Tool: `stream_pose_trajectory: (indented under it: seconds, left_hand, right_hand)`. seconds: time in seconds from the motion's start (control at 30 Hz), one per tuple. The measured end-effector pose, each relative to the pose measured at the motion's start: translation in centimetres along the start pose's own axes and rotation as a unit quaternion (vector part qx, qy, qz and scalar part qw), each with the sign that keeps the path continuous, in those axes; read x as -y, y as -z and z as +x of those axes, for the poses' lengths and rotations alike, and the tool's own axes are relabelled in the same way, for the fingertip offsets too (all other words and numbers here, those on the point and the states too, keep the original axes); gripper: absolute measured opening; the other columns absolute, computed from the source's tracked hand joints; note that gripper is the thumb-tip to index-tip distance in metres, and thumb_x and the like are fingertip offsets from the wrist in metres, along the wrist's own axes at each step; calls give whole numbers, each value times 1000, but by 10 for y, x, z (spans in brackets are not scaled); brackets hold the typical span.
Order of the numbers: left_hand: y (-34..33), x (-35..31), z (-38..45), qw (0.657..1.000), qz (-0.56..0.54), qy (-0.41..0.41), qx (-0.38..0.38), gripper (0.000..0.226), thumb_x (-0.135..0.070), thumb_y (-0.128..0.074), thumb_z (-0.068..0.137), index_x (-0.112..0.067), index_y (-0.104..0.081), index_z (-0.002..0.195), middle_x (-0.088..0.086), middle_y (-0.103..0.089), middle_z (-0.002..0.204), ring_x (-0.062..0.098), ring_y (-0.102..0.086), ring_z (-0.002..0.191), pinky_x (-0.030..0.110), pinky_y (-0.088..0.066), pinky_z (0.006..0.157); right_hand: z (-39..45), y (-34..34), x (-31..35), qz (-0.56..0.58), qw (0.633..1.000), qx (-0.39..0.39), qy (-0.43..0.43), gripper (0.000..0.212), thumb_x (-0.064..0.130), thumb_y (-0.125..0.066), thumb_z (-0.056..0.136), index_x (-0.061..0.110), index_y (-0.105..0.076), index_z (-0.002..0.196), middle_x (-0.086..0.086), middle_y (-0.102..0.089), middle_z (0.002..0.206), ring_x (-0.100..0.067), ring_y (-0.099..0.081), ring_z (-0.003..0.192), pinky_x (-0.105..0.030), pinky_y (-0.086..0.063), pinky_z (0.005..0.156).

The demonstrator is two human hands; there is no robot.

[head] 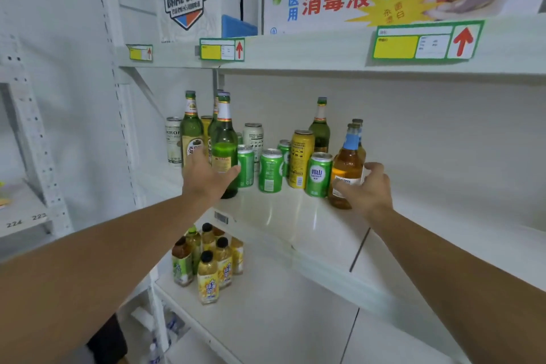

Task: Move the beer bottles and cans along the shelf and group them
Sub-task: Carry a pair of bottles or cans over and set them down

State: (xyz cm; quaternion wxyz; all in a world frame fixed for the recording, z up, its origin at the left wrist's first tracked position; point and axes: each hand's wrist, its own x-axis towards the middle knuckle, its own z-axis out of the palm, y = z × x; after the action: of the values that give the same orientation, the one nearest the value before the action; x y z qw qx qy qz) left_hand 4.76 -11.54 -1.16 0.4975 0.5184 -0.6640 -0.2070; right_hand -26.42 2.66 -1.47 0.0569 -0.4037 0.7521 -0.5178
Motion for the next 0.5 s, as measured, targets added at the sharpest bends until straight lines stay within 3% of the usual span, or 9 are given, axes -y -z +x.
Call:
stream_pose_trajectory:
  seconds: [0.1, 0.17, 0.3, 0.4, 0.5]
  left_hand:
    - [-14, 9, 16, 998, -50, 34, 6, 86, -61, -94, 60, -30, -59, 133, -7, -72, 127, 22, -69, 121, 54, -57, 108]
    - [-23, 15, 23, 995, -87, 34, 31, 86, -53, -98, 63, -31, -59, 137, -8, -75, 122, 20, -72, 114, 49, -58, 107]
    - [-33, 16, 27, 993, -103, 46, 27, 83, -39, -95, 81, -24, -51, 149, -7, -71, 123, 18, -69, 112, 36, -52, 97]
    - [-36, 19, 28, 994, -74, 75, -8, 67, -42, -91, 86, -18, -58, 140, -6, -70, 113, 21, -68, 105, 33, -51, 89]
    - [-31, 15, 25, 996, -44, 69, -24, 56, -50, -92, 82, -23, -66, 124, -13, -71, 99, 16, -71, 95, 31, -53, 81]
  right_hand:
    - [8, -9, 0, 33, 999, 3, 16, 96, 39, -95, 79, 20, -39, 155, 3, -48, 127, -16, -50, 109, -36, -47, 95]
    - [14, -13, -2, 58, 998, 14, 20, 91, 37, -95, 82, 21, -41, 153, 4, -57, 123, -16, -54, 105, -33, -43, 90]
    - [26, -21, -9, 57, 998, 11, 7, 88, 46, -93, 82, 23, -42, 151, 5, -61, 118, -21, -61, 107, -39, -52, 94]
    - [30, -26, -15, 35, 999, 0, 3, 81, 52, -90, 81, 26, -48, 146, 6, -65, 116, -24, -67, 110, -44, -56, 97]
    - [24, -21, -15, 16, 999, -25, 11, 74, 54, -87, 83, 29, -53, 144, 8, -65, 111, -20, -63, 102, -39, -52, 90]
